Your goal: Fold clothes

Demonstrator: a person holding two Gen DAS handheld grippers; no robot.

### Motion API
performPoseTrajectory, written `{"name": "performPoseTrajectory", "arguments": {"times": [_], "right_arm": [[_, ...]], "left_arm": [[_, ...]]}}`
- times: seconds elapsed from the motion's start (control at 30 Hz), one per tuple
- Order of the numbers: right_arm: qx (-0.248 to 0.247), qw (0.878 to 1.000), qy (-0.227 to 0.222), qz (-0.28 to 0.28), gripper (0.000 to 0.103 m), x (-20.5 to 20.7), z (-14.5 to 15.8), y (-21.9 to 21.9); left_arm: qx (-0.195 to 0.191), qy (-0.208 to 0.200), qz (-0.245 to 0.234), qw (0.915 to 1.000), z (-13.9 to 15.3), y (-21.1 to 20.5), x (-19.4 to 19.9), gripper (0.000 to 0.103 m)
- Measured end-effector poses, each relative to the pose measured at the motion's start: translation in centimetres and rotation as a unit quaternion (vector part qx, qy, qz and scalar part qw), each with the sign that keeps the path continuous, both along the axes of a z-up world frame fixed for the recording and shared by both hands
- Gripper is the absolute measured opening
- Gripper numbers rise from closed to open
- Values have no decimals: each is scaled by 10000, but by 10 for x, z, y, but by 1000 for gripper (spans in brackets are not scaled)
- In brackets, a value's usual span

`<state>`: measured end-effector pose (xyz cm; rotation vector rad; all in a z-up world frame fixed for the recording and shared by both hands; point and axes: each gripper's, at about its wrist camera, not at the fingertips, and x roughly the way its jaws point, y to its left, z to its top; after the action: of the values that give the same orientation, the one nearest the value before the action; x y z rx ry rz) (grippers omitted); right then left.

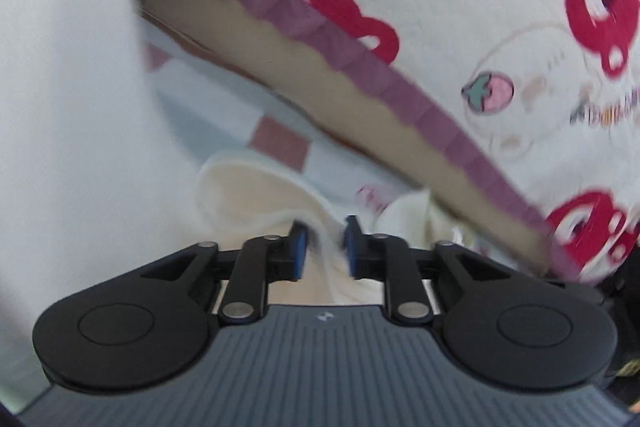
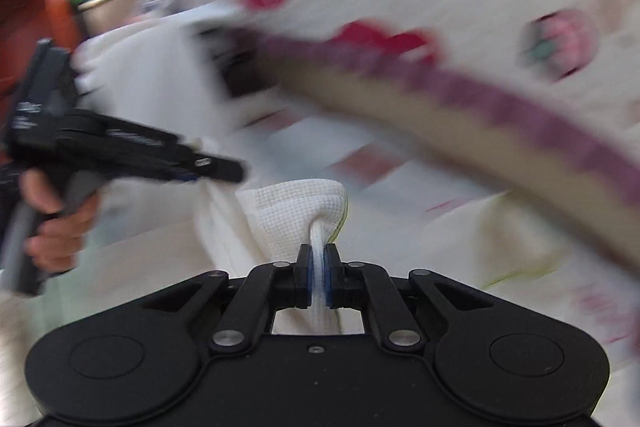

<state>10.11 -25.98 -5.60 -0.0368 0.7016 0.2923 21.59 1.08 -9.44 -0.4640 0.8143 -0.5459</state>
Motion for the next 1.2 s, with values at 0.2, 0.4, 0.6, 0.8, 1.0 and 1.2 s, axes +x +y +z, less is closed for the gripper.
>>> {"name": "performPoseTrajectory", "arguments": {"times": [0.2, 0.4, 0.6, 0.8, 1.0, 1.2], "right_arm": [[-334, 9932, 621, -929, 16, 48, -38, -32], [448, 9847, 868, -1443, 37, 27, -50, -64], [1295, 9841, 966, -739, 37, -1, -44, -80], [958, 9866, 1178, -599, 40, -8, -62, -61], [1021, 9869, 1147, -501, 26, -3, -65, -58], [901, 9853, 1349, -539, 16, 21, -68, -54]], "left_arm": [[423, -10, 143, 9990, -13, 6, 5, 54], [1651, 28, -761, 9833, -22, 6, -8, 55], [2314, -175, -1273, 9643, -35, -18, -16, 66], [2548, -546, -989, 9604, -17, -2, -35, 2], [2899, -192, -650, 9547, -25, 18, -45, 3], [2920, 116, -642, 9542, -37, 19, -35, 6]]}}
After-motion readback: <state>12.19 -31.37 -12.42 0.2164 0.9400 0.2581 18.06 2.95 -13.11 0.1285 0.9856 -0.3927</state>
